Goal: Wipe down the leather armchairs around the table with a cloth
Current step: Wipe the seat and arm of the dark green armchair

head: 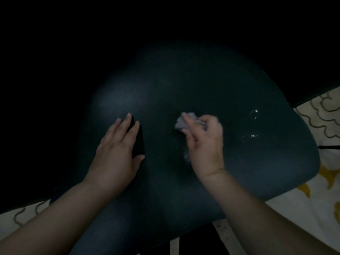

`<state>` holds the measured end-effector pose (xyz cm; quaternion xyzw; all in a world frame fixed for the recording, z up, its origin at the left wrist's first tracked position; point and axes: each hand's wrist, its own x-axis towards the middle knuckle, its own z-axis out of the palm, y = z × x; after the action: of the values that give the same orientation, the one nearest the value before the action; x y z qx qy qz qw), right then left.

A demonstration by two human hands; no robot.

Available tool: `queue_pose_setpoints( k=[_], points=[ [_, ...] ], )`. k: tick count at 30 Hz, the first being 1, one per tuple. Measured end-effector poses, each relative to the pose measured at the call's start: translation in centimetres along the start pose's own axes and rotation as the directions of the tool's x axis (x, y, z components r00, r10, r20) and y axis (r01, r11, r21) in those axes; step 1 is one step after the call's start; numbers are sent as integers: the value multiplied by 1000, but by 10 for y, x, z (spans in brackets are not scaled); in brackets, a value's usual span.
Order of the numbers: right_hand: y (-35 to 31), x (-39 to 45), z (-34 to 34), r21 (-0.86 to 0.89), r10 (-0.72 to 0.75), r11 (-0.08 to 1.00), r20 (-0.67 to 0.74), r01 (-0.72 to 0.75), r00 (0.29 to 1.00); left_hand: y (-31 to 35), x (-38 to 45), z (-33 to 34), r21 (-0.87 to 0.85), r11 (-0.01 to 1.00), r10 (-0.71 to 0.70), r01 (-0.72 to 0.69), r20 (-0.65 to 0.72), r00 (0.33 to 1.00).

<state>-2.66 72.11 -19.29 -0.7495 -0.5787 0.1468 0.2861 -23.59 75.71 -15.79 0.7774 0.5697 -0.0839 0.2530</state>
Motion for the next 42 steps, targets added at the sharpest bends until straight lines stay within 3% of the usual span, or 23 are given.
queue_pose_setpoints(
  k=[4,6,11,14,16,17,21,23,25,28,31,33,35,38,39,42],
  points=[
    [20,-29,-14,-35,117,992,-139,-123,983,-10,-11,1,-9,1000,-30,30,-4,1000],
    [4,-51,-3,26,116,993,-76,-114,990,-13,-17,2,-15,999,-44,43,-8,999],
    [-44,-40,34,62,-80,995,85,75,993,-18,-27,7,-37,998,-46,45,-15,999],
    [-20,4,25,-9,43,999,-31,-43,999,-23,-30,8,-44,999,-33,32,-21,999],
    [-2,4,8,-41,138,989,-148,-145,979,-23,-30,7,-49,998,-42,41,-14,999],
    [1,-7,2,-61,148,986,-143,-158,979,-23,-30,7,-52,997,-50,49,-15,999],
    [-26,-64,21,-15,74,997,97,-73,993,-15,-31,7,-75,996,-53,51,-16,998],
    [-49,-66,33,48,-96,995,220,88,971,-10,-31,9,-90,995,-52,51,-9,999],
    [-52,-50,36,53,-222,975,228,216,948,-6,-30,10,-97,994,-56,55,-9,998],
    [-13,-20,18,-89,-162,980,157,177,974,-5,-28,11,-59,997,-42,42,-14,999],
    [19,-22,-13,-98,70,992,-62,-76,996,-3,-25,10,-54,998,-45,45,4,999],
    [19,-43,-12,-74,111,991,-24,-112,994,1,-24,10,-55,998,-34,35,5,999],
    [-3,-61,-1,-69,60,996,79,-55,995,7,-21,11,-58,998,-13,13,10,1000],
    [-19,-63,5,-6,-232,971,244,240,942,13,-18,13,-58,998,-3,3,15,1000],
    [-11,-53,1,-9,-258,963,270,270,928,14,-17,13,-55,998,-5,6,14,1000],
    [28,-11,-13,-177,-177,964,132,199,975,11,-18,13,-38,999,-6,6,16,1000]
  ],
)
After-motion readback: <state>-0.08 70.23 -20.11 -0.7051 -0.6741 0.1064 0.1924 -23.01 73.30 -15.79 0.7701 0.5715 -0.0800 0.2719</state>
